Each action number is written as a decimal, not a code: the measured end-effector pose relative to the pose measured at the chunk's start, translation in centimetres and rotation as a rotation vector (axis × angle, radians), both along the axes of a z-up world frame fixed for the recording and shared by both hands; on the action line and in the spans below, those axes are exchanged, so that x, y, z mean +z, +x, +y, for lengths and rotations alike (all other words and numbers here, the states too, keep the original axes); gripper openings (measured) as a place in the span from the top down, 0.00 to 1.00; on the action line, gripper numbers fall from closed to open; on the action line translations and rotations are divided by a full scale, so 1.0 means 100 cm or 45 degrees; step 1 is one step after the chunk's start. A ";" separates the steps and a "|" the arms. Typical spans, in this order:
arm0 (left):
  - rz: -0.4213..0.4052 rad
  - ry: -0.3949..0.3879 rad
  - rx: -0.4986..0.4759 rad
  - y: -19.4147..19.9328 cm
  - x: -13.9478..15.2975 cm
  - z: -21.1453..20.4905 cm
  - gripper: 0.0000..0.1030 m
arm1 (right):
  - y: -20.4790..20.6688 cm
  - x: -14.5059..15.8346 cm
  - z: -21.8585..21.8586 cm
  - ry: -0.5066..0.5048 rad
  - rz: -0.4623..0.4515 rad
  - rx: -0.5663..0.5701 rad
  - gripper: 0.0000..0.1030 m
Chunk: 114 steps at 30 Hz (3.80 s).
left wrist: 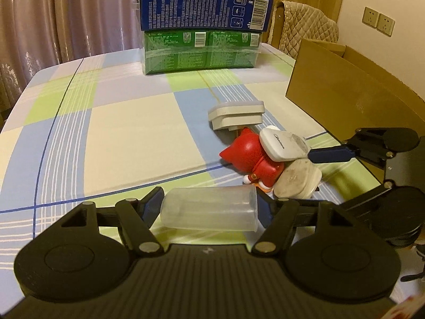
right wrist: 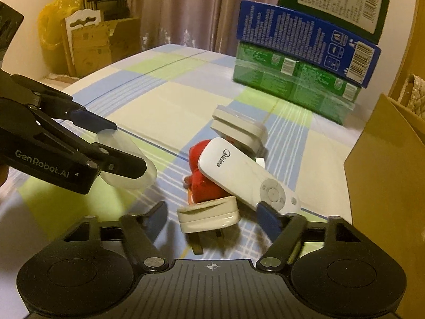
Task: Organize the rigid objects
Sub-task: 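Grasp the clear plastic cup with the left tool while the right tool grasps the white plug adapter, then carry the cup and plug adapter in both tools over the cardboard box, then open the left tool to drop the cup while the right tool releases the plug into the box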
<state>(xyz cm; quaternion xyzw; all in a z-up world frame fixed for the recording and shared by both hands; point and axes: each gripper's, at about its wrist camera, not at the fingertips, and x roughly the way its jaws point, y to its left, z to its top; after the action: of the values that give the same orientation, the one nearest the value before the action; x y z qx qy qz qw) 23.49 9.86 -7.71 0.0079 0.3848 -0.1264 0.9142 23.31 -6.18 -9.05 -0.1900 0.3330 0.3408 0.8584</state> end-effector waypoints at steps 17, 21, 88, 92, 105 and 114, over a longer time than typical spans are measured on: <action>0.029 -0.026 -0.018 -0.015 0.001 -0.011 0.35 | -0.027 0.013 -0.022 0.039 0.029 -0.094 0.53; 0.017 -0.017 -0.039 -0.028 0.007 -0.020 0.35 | -0.041 0.022 -0.037 0.070 0.045 -0.150 0.53; -0.114 -0.160 -0.067 -0.115 0.143 -0.230 0.35 | -0.109 0.181 -0.298 0.312 -0.116 -0.602 0.53; -0.106 -0.177 -0.088 -0.091 0.144 -0.245 0.35 | -0.087 0.180 -0.308 0.301 -0.113 -0.615 0.53; -0.081 -0.140 -0.158 -0.029 0.130 -0.285 0.35 | -0.031 0.155 -0.326 0.317 -0.022 -0.666 0.53; -0.057 -0.111 -0.197 -0.009 0.119 -0.290 0.35 | -0.014 0.147 -0.327 0.328 0.007 -0.678 0.53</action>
<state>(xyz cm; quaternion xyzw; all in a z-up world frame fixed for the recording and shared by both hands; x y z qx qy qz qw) 22.62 -19.19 4.18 0.0008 0.3568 -0.2132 0.9095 21.94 -38.87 5.65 0.0155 0.3276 0.1436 0.9337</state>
